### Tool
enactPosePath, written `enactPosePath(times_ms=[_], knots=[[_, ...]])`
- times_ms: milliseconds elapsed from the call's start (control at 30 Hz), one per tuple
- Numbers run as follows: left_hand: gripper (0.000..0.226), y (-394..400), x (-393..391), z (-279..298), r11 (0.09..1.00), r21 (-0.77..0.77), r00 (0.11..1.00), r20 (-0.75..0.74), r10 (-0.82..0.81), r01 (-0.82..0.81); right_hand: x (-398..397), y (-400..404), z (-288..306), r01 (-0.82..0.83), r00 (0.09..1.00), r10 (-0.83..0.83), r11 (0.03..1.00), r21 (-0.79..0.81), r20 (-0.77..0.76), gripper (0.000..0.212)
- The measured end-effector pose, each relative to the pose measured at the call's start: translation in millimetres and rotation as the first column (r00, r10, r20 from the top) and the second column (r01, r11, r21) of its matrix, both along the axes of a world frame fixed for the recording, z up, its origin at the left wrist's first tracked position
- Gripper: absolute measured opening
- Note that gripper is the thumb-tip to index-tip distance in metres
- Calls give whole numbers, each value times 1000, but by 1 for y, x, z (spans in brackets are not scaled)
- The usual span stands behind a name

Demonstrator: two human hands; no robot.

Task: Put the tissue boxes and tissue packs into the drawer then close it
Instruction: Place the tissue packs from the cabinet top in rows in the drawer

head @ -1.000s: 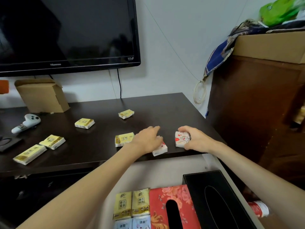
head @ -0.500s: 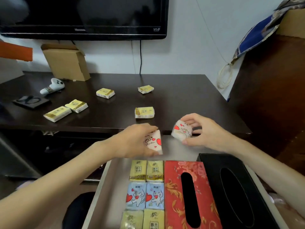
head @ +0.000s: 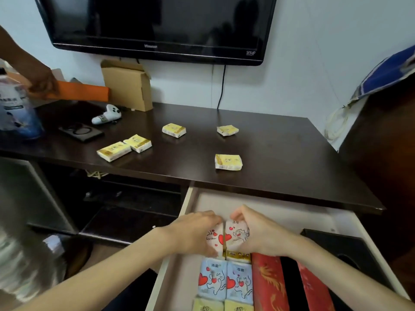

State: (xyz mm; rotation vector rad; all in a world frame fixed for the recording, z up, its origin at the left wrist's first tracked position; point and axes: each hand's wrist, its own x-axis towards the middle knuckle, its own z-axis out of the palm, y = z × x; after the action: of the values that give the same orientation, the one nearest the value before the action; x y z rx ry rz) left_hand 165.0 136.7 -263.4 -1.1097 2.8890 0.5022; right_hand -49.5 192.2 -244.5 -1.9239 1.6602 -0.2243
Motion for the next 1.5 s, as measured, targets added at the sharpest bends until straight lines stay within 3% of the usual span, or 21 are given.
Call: enactPosePath(times_ms=[267,500,633,733,833,933,1100,1267,1400,1500], knots=[[74,0,-3,-12,999,13,996,-81,-30,31,11,-1,1,-71,974,80,996,48,-212,72],[77,1,-5,-10,998,56,996,-91,-1,6,11,0,-7,-73,970,80,997,39,-229,70],[97,5,3,-2,1000,26,1000,-29,13,-12,7,4,2,-39,992,39,999,5,-121,62],[86,3,14,17,998,-56,999,-30,12,-14,-3,4,18,27,1000,-29,992,-120,-9,48],[75,-9,30,48,990,-126,995,-86,54,-65,-9,-10,42,121,972,-70,968,-222,223,20],[62,-40,44,81,973,-155,970,-197,140,-172,-10,-42,61,185,950,-87,931,-315,300,17],[50,-132,38,102,915,-129,873,-373,313,-383,-5,-106,57,174,984,-136,874,-453,115,25],[60,-227,23,89,849,-133,851,-218,477,-510,-7,-132,25,84,989,-129,882,-464,-66,46],[65,-271,24,71,812,-119,821,-53,569,-571,-19,-134,16,100,986,-155,854,-511,-66,40],[57,-276,21,59,829,-168,845,-63,531,-533,-31,-136,20,100,968,-206,843,-528,-146,38]])
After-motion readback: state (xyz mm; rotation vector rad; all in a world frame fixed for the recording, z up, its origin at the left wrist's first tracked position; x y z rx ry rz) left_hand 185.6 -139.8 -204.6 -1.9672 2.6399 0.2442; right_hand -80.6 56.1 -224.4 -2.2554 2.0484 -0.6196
